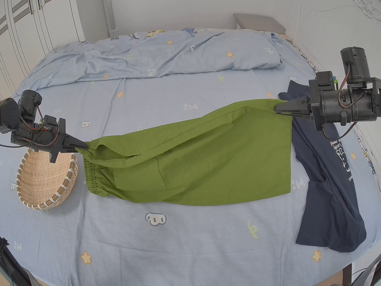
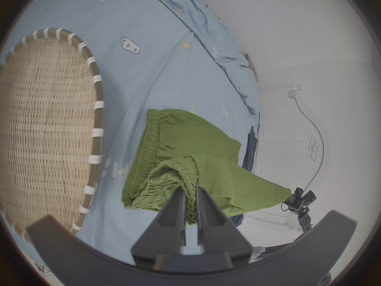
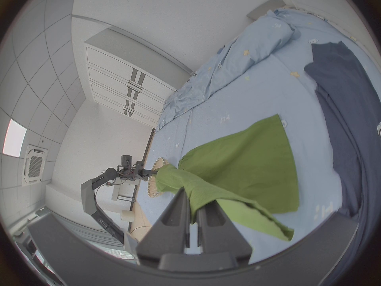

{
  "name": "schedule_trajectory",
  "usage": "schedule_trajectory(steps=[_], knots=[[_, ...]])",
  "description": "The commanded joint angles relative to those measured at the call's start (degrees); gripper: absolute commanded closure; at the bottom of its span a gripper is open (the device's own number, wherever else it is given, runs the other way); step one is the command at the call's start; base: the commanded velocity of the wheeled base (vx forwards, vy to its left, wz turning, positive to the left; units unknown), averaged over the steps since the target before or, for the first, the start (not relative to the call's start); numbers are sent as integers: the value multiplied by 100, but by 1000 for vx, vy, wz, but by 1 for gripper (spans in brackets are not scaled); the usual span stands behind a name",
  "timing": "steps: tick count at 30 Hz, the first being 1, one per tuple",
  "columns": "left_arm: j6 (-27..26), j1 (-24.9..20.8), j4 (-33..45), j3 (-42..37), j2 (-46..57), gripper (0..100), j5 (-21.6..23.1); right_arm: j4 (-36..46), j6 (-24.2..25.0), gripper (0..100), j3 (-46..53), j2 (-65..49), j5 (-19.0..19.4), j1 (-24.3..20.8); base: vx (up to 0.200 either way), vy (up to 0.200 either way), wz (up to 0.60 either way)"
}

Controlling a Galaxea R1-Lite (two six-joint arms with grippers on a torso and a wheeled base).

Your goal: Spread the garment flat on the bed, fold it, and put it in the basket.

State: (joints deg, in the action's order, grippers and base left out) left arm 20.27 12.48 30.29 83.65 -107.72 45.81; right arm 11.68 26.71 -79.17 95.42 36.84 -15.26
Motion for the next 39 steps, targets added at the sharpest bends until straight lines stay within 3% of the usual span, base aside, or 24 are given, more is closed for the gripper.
schedule_trajectory(steps=[1, 14, 35, 39], knots=[[3, -106, 108, 424, -259, 100, 147, -192, -166, 100, -336, 592, 7, 252, 0, 0, 0], [3, -106, 73, 784, -531, 100, 182, -280, -254, 100, -1163, 1383, 51, 551, 0, 0, 0], [-6, -79, 73, 1109, -856, 100, 174, -588, -263, 100, -1470, 2104, 69, 656, 0, 0, 0], [3, -88, 73, 1189, -909, 100, 130, -597, -482, 100, -1479, 2245, 69, 656, 0, 0, 0]])
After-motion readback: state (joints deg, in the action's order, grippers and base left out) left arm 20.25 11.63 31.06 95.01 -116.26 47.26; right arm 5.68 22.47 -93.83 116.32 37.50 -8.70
